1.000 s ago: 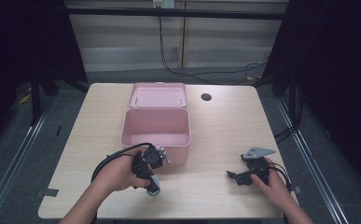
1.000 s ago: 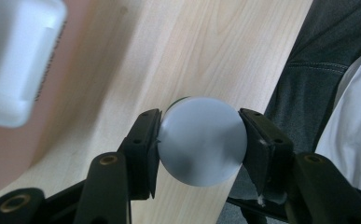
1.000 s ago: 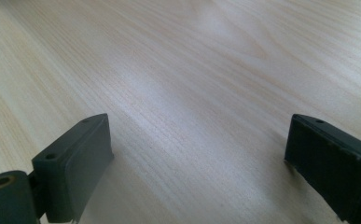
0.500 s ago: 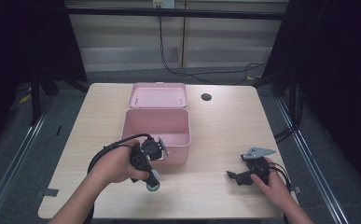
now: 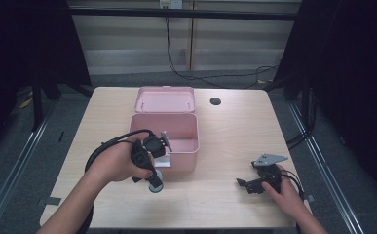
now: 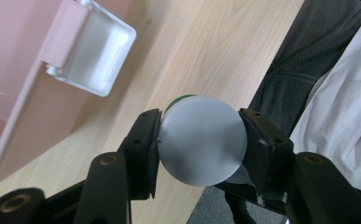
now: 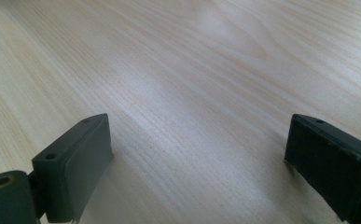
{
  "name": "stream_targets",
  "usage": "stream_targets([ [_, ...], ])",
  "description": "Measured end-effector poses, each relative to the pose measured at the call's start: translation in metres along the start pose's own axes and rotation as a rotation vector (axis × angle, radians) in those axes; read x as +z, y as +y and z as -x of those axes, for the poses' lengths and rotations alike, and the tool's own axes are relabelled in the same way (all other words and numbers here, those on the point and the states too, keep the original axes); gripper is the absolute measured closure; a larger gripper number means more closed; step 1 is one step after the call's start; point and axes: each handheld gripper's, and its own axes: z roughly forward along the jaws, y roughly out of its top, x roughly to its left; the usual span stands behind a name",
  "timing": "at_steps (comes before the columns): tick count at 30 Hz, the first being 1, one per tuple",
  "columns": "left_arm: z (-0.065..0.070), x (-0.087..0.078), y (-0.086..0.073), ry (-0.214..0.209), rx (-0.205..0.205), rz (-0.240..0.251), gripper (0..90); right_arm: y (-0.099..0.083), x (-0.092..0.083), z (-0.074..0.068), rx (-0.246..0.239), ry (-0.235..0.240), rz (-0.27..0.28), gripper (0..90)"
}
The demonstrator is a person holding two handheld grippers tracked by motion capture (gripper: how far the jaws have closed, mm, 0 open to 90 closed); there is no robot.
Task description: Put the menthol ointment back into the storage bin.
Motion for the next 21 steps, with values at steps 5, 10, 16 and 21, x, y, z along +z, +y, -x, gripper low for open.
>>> stream_targets([
  [5,-0.003,-0.013,-0.001,-0.007,-0.041,0.021,50.3,0.000,0.000,0.000,-0.001,0.000,0.000,6.8],
  [10,-0.008,-0.025,0.000,0.002,-0.065,0.031,50.3,0.000,0.000,0.000,-0.001,0.000,0.000,6.8],
  [16,-0.013,-0.034,0.002,0.015,-0.089,0.023,50.3,0.000,0.000,0.000,0.000,0.000,0.000,6.7],
  [21,-0.018,-0.042,0.005,0.015,-0.111,0.024,50.3,0.000,0.000,0.000,-0.001,0.000,0.000,6.8],
])
